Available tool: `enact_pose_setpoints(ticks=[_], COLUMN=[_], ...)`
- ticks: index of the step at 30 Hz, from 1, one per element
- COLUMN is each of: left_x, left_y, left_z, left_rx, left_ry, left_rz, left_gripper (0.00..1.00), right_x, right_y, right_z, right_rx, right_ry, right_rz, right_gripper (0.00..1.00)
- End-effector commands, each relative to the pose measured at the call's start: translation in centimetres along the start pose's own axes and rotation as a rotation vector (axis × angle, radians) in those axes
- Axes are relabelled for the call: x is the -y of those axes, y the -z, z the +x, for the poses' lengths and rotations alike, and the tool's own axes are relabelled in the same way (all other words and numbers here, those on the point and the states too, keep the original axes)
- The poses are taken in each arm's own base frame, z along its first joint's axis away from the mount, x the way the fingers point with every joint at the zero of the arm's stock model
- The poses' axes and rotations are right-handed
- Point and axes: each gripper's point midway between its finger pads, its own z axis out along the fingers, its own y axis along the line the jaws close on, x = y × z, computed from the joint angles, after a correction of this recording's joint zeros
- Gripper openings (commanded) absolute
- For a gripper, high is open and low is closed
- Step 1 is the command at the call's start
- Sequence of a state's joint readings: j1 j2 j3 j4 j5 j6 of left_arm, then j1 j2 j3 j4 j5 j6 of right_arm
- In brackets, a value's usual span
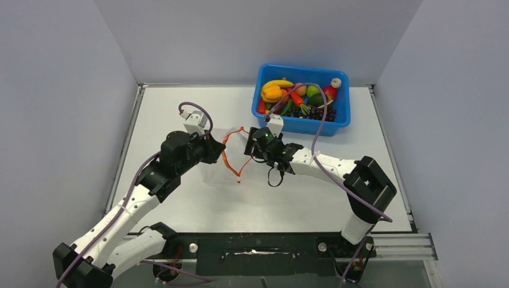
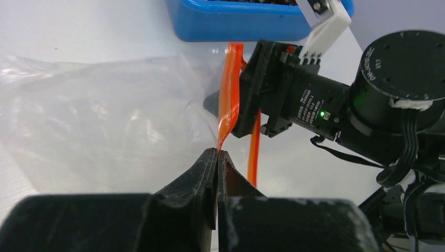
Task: Place the food in the zip-top bag and seal the zipper
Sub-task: Open the zipper of the food storage bag, then pick up the fake vegetable from the bin.
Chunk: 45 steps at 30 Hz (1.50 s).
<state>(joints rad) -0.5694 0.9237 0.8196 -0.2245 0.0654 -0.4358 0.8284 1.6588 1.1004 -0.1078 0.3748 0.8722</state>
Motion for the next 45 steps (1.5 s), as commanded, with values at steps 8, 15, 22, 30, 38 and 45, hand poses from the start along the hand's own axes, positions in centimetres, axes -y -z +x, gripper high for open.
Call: enact_pose_setpoints(ticks=[8, 15, 22, 30, 38, 45], left_x=[-2.8, -2.6, -1.5, -1.0, -0.5, -1.1], left_y=[0.5, 0.6, 0.8, 1.8, 2.8, 2.9], left_z=[-1.7, -0.5, 0.0, 0.4, 0.6, 0.9], left_rx=[0.065, -0.012, 0.026, 0.024, 0.062, 0.061], left_ry=[-0.037, -0.133, -0.160, -0.185, -0.167, -0.194], left_rz=[-0.125, -0.087, 0.003, 0.042, 0.073, 0.063], left_gripper=[0.00, 0.00, 0.00, 0.00, 0.00, 0.00], right_x=[-1.1, -5.3, -6.8, -1.8, 4.4, 6.1], right_y=[1.2, 4.8, 10.0, 10.1, 6.7, 3.1], right_z=[-1.9, -2.9, -5.7, -11.5, -17.2, -21.1], right_rx=[0.039, -0.008, 0.058, 0.110, 0.177, 0.220], right_ry=[0.038, 0.169, 0.289, 0.325, 0.380, 0.344], right_rz=[-0.014, -0.267, -0.459, -0.279, -0.001, 0.030], right_gripper=[0.75, 0.80, 0.82, 0.80, 0.66, 0.73])
